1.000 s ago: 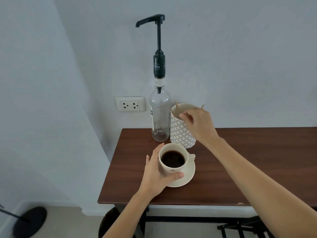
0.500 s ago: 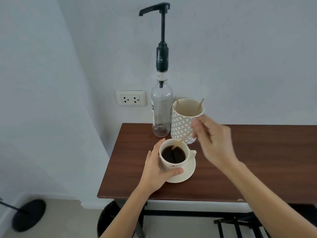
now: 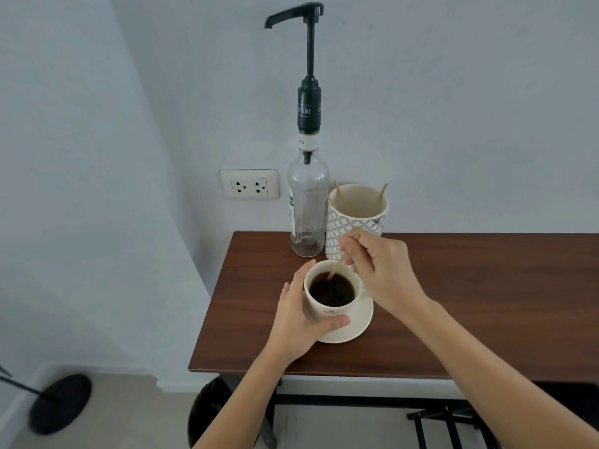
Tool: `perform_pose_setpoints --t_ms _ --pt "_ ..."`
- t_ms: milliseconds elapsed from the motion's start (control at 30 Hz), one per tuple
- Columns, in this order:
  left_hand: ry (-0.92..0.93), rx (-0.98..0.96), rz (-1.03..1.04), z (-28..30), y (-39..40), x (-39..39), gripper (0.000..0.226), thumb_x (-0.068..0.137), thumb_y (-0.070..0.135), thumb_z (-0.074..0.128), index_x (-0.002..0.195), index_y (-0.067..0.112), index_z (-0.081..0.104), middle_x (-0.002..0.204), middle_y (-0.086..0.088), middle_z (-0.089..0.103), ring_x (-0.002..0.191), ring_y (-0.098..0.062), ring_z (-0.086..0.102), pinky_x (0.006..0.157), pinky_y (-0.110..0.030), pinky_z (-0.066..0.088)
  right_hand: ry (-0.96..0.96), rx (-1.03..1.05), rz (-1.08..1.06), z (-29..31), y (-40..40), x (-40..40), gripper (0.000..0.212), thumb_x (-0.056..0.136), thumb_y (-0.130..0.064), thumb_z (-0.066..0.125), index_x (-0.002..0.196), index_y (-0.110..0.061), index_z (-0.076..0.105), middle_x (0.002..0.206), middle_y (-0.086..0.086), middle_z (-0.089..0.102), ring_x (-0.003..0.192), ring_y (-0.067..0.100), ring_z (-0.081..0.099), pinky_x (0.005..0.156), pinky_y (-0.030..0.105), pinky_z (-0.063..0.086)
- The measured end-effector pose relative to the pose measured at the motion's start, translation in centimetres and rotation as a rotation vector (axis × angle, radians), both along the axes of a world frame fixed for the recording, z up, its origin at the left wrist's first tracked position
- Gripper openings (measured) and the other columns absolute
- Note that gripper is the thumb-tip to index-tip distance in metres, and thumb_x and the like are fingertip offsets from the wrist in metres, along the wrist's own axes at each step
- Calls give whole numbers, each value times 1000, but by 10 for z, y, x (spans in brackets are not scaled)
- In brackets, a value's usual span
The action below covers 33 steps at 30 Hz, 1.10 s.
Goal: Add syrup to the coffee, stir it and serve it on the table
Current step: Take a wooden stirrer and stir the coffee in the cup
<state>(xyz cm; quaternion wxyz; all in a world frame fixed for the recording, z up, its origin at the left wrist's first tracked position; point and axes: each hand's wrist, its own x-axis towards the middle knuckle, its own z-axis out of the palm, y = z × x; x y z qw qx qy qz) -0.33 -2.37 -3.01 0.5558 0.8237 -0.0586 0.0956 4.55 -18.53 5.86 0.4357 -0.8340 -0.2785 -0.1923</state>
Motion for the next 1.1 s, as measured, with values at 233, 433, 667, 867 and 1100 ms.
perform_pose_setpoints --t_ms 233,433,667,867,1100 --pt "-4 -12 6 -2 1 0 92 63 48 91 132 71 35 141 27 56 139 -6 50 119 -58 35 47 -19 -30 0 -11 -3 34 103 -25 48 72 -12 52 53 6 59 48 22 58 53 37 50" --pt "13 -8 1 -4 1 1 93 63 46 93 134 68 36 139 28 58 137 -7 52 119 -58 37 25 26 -20 1 0 -2 27 102 -18 52 80 -6 61 60 7 66 55 21 62 58 33 55" --pt "9 -6 5 -4 1 1 93 64 49 92 135 67 34 140 26 58 138 -10 51 119 -58 36 64 -2 -5 0 -8 -6 33 102 -26 48 70 -22 52 53 3 61 50 19 58 54 27 51" --pt "12 -20 8 -5 1 1 93 64 47 93 135 66 37 141 25 58 139 -11 50 119 -57 37 -16 21 -66 3 -4 4 29 102 -20 51 78 -6 59 57 6 66 51 20 62 55 35 54" --pt "1 -19 6 -6 2 2 93 64 47 92 136 66 36 140 22 59 137 -14 53 117 -58 38 75 65 -18 -4 -6 -6 34 103 -30 48 73 -15 55 55 3 63 49 16 60 52 26 51"
